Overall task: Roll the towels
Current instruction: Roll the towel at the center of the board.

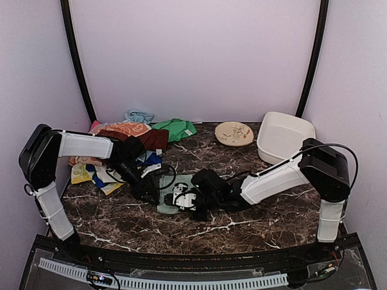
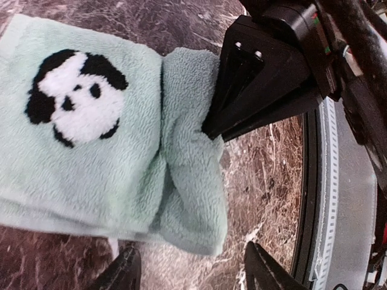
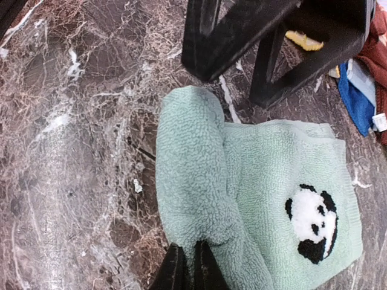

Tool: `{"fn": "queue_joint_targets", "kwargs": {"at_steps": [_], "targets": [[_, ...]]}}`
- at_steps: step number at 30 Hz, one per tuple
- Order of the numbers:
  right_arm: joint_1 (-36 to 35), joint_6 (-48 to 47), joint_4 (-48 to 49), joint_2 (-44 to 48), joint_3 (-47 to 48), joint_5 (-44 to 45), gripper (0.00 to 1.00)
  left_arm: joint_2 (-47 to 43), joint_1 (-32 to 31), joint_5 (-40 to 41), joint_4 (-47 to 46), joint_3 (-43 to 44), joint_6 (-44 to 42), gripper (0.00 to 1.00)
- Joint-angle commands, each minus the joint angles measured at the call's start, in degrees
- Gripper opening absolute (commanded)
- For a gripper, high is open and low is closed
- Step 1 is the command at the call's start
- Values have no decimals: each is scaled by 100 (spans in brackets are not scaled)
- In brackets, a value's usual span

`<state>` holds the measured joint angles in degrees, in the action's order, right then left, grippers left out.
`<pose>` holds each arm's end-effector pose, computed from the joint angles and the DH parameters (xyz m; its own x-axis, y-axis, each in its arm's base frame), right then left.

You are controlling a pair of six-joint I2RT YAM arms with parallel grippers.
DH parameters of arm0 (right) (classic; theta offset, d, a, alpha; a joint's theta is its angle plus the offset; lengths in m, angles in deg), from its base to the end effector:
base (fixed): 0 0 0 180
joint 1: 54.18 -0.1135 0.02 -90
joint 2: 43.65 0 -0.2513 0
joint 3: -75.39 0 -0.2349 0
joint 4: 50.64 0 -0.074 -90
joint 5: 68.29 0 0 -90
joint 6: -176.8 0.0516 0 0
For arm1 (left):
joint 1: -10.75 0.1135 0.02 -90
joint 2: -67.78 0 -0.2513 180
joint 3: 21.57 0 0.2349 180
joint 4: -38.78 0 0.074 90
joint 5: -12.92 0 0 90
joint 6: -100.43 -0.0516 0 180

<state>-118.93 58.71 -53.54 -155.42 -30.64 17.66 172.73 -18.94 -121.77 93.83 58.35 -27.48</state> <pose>0.1647 0.3579 0.1211 0.1902 -0.6979 -0.6905 -0.9471 0.0549 -0.3163 0.2572 -0.1884 0.1479 -0.3941 0.7275 -0.5616 0.8866 0.1401 -0.4407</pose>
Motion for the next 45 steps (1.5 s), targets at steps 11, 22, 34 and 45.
{"fn": "queue_joint_targets", "kwargs": {"at_steps": [11, 22, 34, 45], "targets": [[1074, 1999, -2358, -1092, 1821, -2862, 4, -2092, 120, 964, -1286, -1562, -633, 59], [1617, 4111, -2263, -1696, 2361, -4492, 4, -1803, -1067, 2354, -2103, -1416, -1110, 57], [1808, 5136, -2063, -1997, 2556, -4992, 3, -967, -1316, 2775, -2804, -1085, -1148, 45], [1823, 5293, -2053, -2032, 2653, -5175, 3, -705, -1469, 3254, -3046, -1137, -1287, 47]]}}
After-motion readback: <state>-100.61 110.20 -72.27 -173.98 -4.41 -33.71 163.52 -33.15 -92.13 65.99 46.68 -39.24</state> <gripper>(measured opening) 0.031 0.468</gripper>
